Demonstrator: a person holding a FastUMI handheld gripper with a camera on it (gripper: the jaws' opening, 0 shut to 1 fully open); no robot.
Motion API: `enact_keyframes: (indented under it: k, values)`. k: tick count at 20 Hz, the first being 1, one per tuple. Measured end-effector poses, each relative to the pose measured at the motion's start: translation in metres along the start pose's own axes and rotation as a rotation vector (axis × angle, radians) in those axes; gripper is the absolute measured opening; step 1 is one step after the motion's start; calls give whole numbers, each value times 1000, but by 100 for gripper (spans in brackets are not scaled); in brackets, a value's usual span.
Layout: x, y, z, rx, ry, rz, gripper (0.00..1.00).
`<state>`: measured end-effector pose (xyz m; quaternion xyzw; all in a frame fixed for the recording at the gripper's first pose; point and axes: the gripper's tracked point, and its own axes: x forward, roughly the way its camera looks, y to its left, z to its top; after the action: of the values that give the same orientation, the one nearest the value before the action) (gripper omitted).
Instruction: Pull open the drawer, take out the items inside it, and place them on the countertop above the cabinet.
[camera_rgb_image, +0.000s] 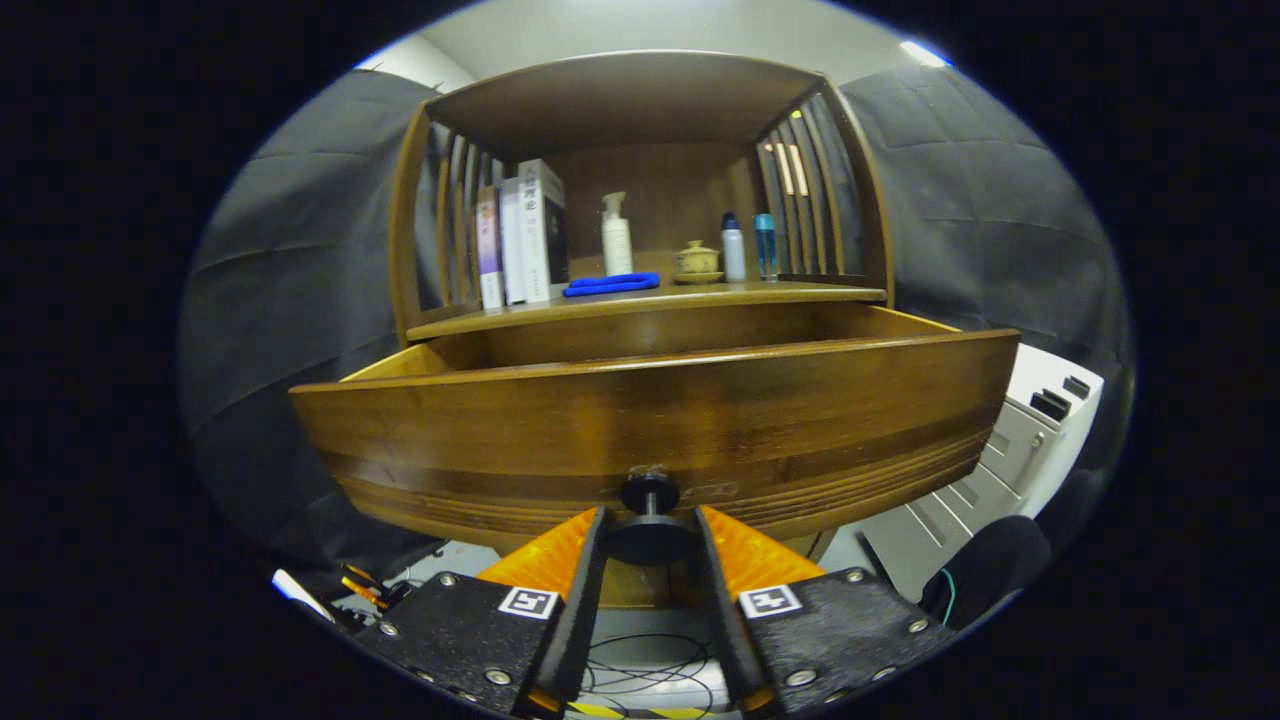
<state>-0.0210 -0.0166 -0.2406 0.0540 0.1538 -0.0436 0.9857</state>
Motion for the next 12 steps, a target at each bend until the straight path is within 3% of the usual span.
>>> enact_keyframes:
  k: [4,12]
  values:
    - [-14,0,12,4,8,36,95]
    - [-40,4,119,-55,-167,29,95]
